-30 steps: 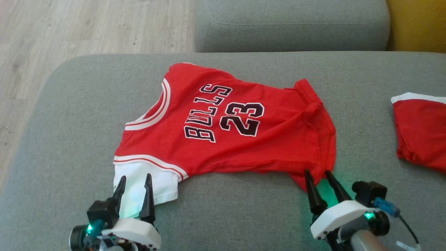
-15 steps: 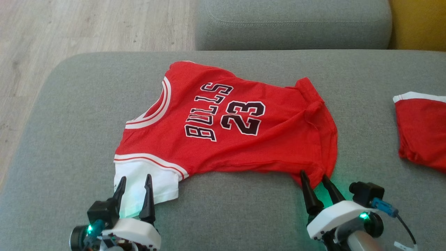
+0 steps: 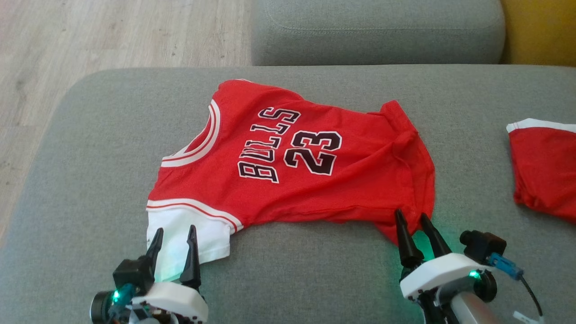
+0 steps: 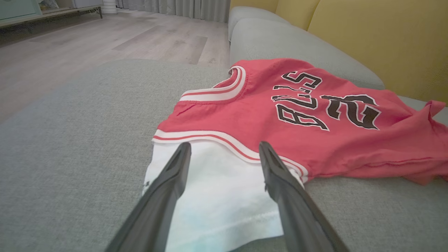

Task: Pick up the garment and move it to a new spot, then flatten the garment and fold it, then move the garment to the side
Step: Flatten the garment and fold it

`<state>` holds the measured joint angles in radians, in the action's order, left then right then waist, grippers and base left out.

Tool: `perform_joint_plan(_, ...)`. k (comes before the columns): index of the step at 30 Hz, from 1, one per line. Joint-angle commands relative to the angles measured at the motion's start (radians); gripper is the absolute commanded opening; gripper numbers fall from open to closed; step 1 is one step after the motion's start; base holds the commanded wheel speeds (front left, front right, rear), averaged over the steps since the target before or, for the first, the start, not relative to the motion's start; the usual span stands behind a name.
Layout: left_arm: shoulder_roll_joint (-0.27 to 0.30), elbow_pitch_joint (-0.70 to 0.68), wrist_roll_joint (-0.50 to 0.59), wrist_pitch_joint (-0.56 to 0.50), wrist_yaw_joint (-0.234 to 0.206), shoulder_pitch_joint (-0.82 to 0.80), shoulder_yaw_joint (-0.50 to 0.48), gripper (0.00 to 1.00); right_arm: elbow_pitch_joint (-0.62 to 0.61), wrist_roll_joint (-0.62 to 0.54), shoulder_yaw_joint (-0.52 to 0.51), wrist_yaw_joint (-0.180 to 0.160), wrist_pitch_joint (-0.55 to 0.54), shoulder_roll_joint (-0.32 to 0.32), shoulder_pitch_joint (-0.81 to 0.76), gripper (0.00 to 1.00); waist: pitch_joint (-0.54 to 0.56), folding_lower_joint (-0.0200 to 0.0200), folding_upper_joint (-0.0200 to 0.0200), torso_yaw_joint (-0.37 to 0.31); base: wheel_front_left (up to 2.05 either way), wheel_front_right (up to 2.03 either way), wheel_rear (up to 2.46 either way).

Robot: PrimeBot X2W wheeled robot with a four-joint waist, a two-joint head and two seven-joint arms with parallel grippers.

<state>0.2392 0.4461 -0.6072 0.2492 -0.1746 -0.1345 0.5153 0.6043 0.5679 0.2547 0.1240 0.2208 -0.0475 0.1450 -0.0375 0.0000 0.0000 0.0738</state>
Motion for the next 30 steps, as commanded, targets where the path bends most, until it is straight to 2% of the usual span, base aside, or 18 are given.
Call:
perform_joint_plan(1,0.01,-0.023,0.004,0.013,0.003,-0.025,-0.035,1.0,-0.015,0.008,0.02,0.007,0.016,-0.003,0.054,1.0,-0.001,0.0,0.0,0.0,0.0,0.0,0.0)
perform_joint_plan(18,0.017,-0.022,-0.001,0.013,-0.002,-0.03,-0.032,1.0,0.093,0.061,0.068,0.007,0.026,-0.003,0.108,0.99,-0.001,0.0,0.0,0.005,0.0,0.0,0.0)
perform_joint_plan(20,0.018,-0.024,-0.002,0.013,-0.003,-0.03,-0.033,1.0,0.098,0.065,0.072,0.007,0.028,-0.003,0.112,0.49,-0.001,0.0,0.0,0.003,0.0,0.0,0.0)
perform_joint_plan(21,0.018,-0.025,-0.002,0.013,-0.003,-0.03,-0.032,1.0,0.1,0.065,0.074,0.007,0.029,-0.003,0.115,0.19,-0.001,0.0,0.0,0.002,0.0,0.0,0.0)
perform_joint_plan(22,0.018,-0.025,-0.002,0.013,-0.003,-0.03,-0.032,1.0,0.1,0.065,0.076,0.007,0.03,-0.003,0.117,0.0,0.0,0.0,0.0,0.002,0.0,0.0,0.0)
perform_joint_plan(30,0.018,-0.021,-0.007,0.013,-0.004,-0.028,-0.03,1.0,0.087,0.014,0.066,0.007,0.038,-0.003,0.12,0.0,0.01,0.0,0.0,-0.002,0.0,0.0,0.0)
